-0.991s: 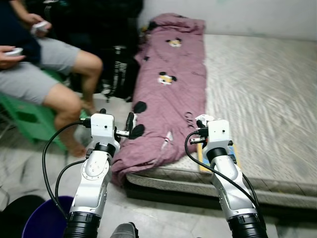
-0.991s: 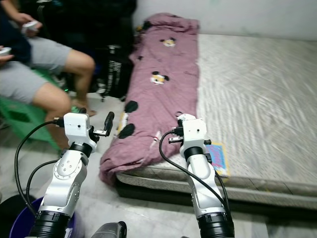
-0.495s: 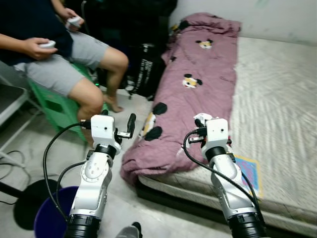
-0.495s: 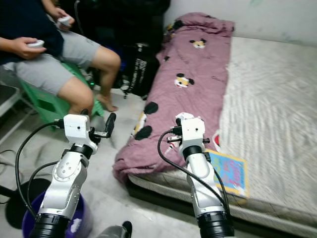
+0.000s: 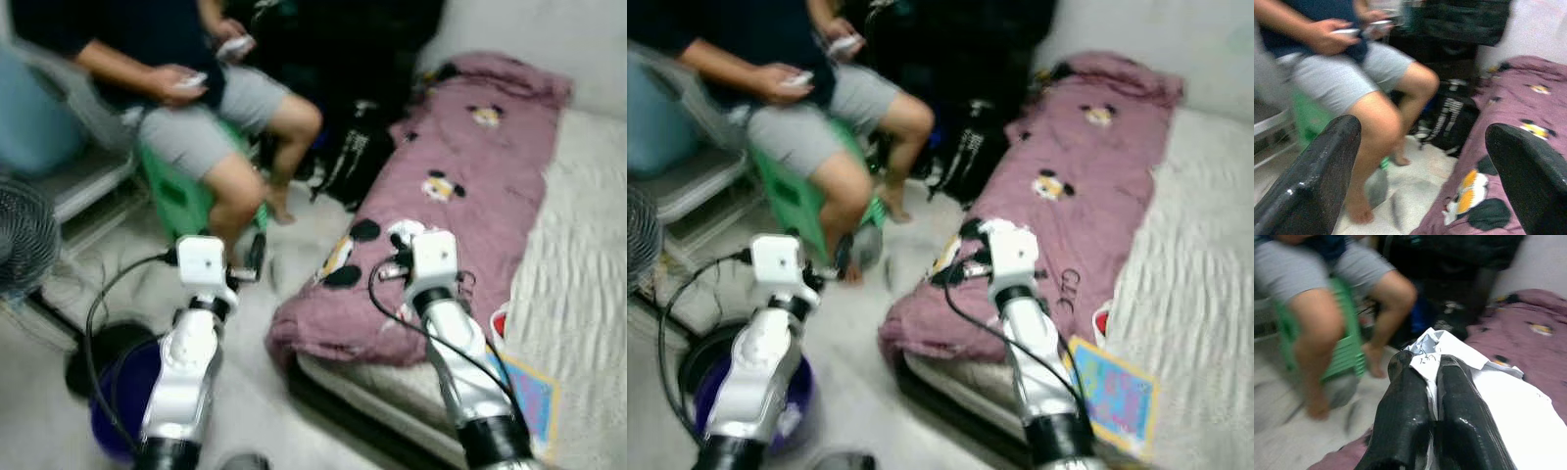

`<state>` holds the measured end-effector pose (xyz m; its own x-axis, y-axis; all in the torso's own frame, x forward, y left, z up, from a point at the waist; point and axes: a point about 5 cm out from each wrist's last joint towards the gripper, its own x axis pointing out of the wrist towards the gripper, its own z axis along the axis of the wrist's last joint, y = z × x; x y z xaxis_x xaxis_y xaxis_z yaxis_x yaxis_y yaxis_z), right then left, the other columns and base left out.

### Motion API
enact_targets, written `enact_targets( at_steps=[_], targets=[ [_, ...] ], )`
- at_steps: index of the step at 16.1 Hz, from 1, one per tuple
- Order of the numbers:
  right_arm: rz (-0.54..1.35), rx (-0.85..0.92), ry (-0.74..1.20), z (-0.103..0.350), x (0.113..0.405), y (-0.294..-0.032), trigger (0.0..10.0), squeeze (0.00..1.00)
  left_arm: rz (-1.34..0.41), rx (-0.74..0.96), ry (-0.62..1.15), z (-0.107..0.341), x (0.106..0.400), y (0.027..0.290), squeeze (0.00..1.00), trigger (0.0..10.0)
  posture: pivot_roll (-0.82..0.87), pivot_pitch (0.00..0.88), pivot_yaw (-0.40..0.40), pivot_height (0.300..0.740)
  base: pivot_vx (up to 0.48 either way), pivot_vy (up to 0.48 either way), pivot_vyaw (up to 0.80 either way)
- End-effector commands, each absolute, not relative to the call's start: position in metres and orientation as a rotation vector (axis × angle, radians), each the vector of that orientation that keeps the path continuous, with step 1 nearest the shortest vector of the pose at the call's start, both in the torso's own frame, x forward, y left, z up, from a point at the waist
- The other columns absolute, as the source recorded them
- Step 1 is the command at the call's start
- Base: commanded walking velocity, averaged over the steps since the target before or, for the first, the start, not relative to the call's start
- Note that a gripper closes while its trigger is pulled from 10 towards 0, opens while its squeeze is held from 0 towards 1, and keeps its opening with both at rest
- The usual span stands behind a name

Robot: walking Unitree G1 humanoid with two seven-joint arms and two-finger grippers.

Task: Clean up the room

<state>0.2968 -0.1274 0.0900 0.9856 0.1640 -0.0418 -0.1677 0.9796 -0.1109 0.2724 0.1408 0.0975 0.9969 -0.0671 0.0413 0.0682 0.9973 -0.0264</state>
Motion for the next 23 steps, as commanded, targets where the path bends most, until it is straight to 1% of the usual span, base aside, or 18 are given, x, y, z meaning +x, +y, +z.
enact_targets(
  at_steps=[1, 4, 7, 13, 23],
  targets=[
    [0.206, -0.107, 0.024, 0.092, 0.300, -0.118, 10.0, 0.00, -0.022, -0.012, -0.044, 0.098, 0.269, 0.150, 0.00, 10.0, 0.10, 0.000, -0.058, 0.740, 0.000, 0.000, 0.00],
    [0.253, -0.101, 0.017, 0.095, 0.305, -0.106, 10.0, 0.00, 0.034, -0.026, -0.036, 0.096, 0.265, 0.157, 0.00, 10.0, 0.12, 0.000, -0.076, 0.740, 0.000, 0.000, 0.00],
    [0.257, -0.104, 0.013, 0.093, 0.303, -0.104, 10.0, 0.00, 0.019, -0.023, -0.035, 0.098, 0.268, 0.156, 0.00, 10.0, 0.10, 0.000, -0.049, 0.740, 0.000, 0.000, 0.17],
    [0.224, -0.105, 0.016, 0.090, 0.301, -0.111, 10.0, 0.00, -0.029, -0.023, -0.032, 0.101, 0.276, 0.148, 0.00, 10.0, 0.07, 0.000, -0.020, 0.740, 0.000, 0.000, 0.79],
    [0.233, -0.098, 0.015, 0.090, 0.301, -0.106, 10.0, 0.00, -0.031, -0.010, -0.024, 0.100, 0.276, 0.151, 0.00, 10.0, 0.08, 0.000, -0.023, 0.740, 0.000, 0.000, 0.80]
  ],
)
